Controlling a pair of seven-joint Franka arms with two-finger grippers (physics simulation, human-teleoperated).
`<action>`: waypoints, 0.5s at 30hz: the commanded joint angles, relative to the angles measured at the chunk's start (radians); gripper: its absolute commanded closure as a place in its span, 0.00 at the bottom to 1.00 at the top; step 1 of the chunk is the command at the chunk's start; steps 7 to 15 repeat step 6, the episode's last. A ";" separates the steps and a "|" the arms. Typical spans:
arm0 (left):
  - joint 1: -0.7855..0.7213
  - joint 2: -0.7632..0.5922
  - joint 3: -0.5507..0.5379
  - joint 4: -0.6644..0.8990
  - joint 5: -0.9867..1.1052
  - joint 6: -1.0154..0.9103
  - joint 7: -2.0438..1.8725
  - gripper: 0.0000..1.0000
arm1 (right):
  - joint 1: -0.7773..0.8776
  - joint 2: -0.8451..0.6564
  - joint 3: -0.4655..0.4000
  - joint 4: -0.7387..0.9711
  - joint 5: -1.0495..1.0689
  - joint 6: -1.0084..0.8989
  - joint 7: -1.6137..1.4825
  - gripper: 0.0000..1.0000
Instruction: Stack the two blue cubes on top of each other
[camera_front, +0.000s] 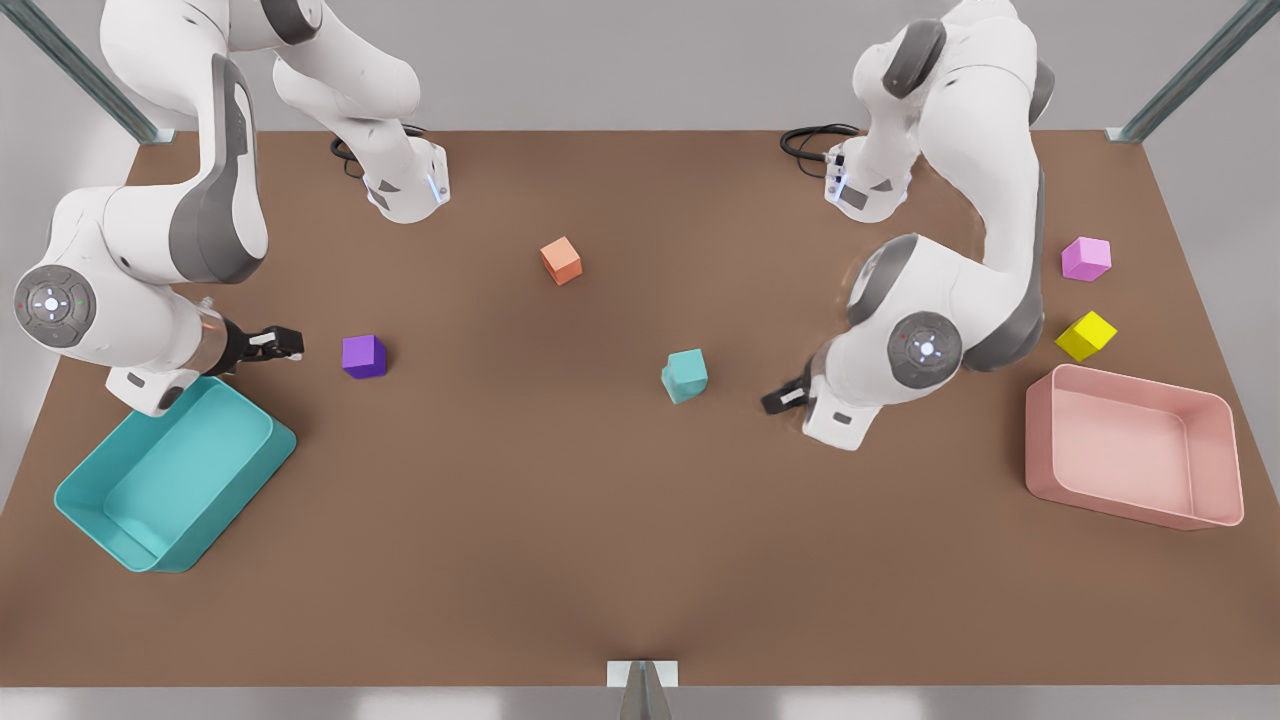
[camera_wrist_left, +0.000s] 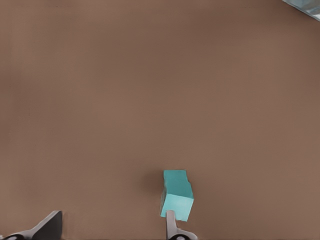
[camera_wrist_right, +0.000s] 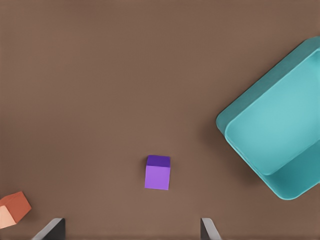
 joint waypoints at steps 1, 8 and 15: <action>0.135 -0.044 -0.005 0.034 0.185 -0.307 0.715 0.00 | 0.000 -0.001 0.001 0.000 0.001 -0.001 -0.009 0.00; 0.195 -0.369 0.005 -0.376 0.141 -0.064 0.789 0.00 | 0.000 -0.001 -0.001 0.000 0.001 -0.001 -0.009 0.00; 0.195 -0.369 0.005 -0.376 0.141 -0.064 0.789 0.00 | 0.000 -0.001 -0.001 0.000 0.001 -0.001 -0.009 0.00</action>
